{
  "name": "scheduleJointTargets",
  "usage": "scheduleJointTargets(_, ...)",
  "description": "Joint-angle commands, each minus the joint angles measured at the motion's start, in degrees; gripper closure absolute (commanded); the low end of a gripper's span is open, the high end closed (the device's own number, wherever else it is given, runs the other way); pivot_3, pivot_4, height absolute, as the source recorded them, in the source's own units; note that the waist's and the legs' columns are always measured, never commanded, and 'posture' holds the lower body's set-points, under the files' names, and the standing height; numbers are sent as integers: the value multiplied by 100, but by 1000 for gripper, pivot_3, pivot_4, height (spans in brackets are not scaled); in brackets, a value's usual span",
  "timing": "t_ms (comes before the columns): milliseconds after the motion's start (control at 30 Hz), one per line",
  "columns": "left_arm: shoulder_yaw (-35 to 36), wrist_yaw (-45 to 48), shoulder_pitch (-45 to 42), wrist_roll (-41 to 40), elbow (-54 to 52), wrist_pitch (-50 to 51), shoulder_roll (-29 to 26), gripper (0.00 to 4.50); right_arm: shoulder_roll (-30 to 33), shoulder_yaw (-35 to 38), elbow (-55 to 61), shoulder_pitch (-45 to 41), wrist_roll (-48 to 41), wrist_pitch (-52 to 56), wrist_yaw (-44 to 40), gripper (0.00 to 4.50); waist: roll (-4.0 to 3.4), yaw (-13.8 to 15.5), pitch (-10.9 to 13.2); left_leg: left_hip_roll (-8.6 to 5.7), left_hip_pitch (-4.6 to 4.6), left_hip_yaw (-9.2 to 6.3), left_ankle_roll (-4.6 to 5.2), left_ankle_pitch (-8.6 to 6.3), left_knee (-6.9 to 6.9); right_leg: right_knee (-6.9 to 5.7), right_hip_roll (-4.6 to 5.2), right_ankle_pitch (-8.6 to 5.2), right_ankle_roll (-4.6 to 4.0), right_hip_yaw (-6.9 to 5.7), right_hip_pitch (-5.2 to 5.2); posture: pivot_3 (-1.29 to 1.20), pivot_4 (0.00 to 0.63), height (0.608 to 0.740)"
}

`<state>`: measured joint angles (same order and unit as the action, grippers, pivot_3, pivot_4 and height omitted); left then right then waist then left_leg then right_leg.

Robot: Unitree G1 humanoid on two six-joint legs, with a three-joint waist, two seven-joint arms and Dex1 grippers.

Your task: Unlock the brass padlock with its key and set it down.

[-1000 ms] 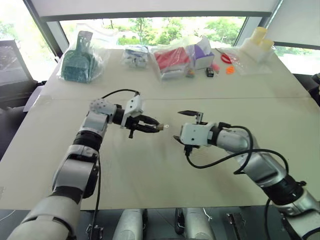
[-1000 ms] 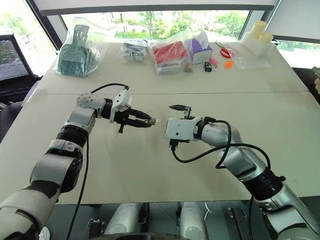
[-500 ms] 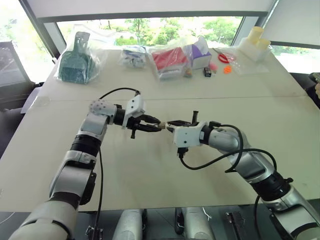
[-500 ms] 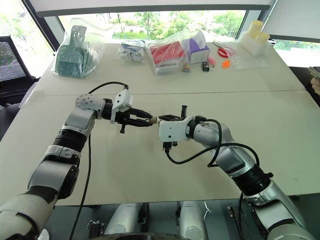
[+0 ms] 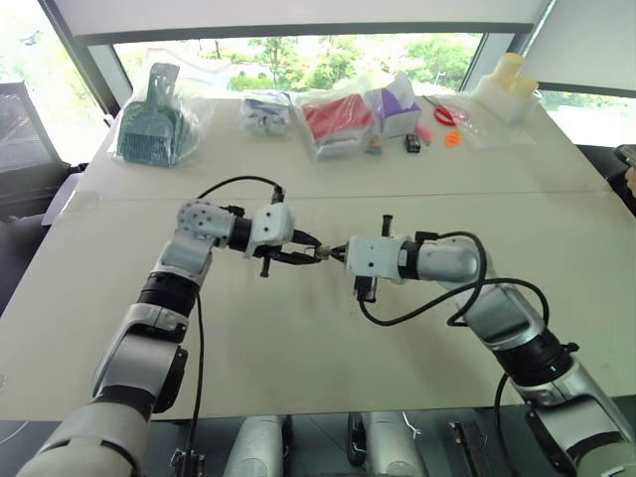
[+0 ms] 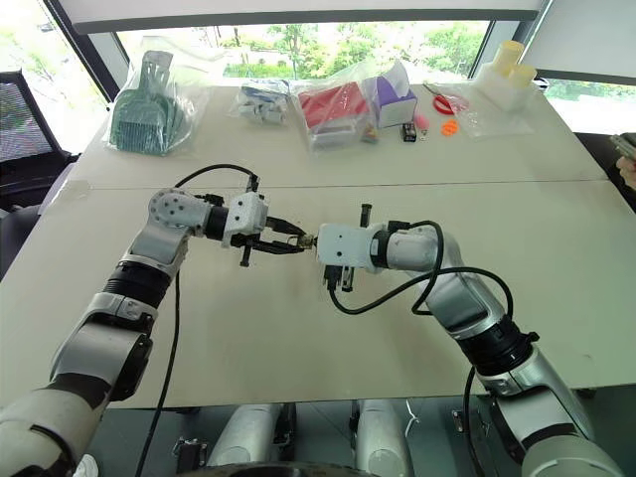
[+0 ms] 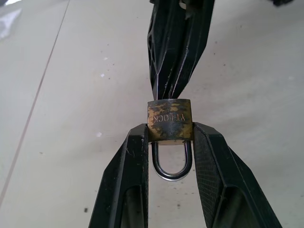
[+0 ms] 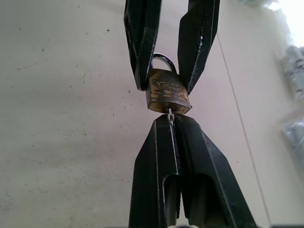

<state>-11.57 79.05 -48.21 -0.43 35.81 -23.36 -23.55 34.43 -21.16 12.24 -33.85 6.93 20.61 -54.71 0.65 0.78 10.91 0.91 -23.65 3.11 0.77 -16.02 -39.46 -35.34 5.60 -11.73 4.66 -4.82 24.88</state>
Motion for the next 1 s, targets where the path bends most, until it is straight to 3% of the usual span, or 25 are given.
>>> scheduleJointTargets(33,-69,-511,-236,308,80,-1158,-86,3782,0,108,227,-277,-606,1113,-583,4438,0,-2,0,0,0,0,0,0,0,0,0,0,0,0,0,0,150,740)
scheduleJointTargets(133,-102,-630,-308,275,148,-1314,-66,3782,-8,87,303,-400,-791,1608,-660,4438,-1,-5,0,1,0,1,0,0,0,-1,1,1,-1,0,1,0,150,740)
scheduleJointTargets(233,15,-408,-301,-209,-9,-471,-8,3782,53,78,314,-272,-396,76,-282,4438,-1,-1,0,-1,0,3,0,0,0,-2,1,0,0,-1,1,0,150,740)
scheduleJointTargets(333,87,203,-280,-845,-408,866,-125,3782,543,-121,-268,-102,728,-2263,594,4438,-1,-16,0,-3,0,6,0,0,0,0,1,1,4,0,1,0,150,740)
scheduleJointTargets(400,88,442,-266,-1040,-630,1429,-224,3782,703,-88,-529,4,1027,-3095,954,4438,-1,-15,0,-4,0,12,0,0,0,0,0,0,7,0,1,0,150,740)
scheduleJointTargets(500,61,610,-278,-1131,-809,1842,-340,3782,792,29,-767,110,1155,-3973,1277,3515,0,-19,0,-4,0,21,-3,1,0,-1,0,0,7,0,0,0,150,740)
scheduleJointTargets(700,94,689,-379,-1289,-975,2353,-339,3782,632,62,-1017,-29,1402,-4939,1670,563,-1,-19,0,-3,2,23,-5,3,0,-2,-1,0,7,1,0,0,150,740)
scheduleJointTargets(1000,61,719,-391,-1278,-1031,2512,-353,3782,288,17,-1286,-289,1736,-5453,1981,563,-1,-8,0,-3,3,22,-5,3,0,-1,-1,0,6,2,-3,0,150,740)
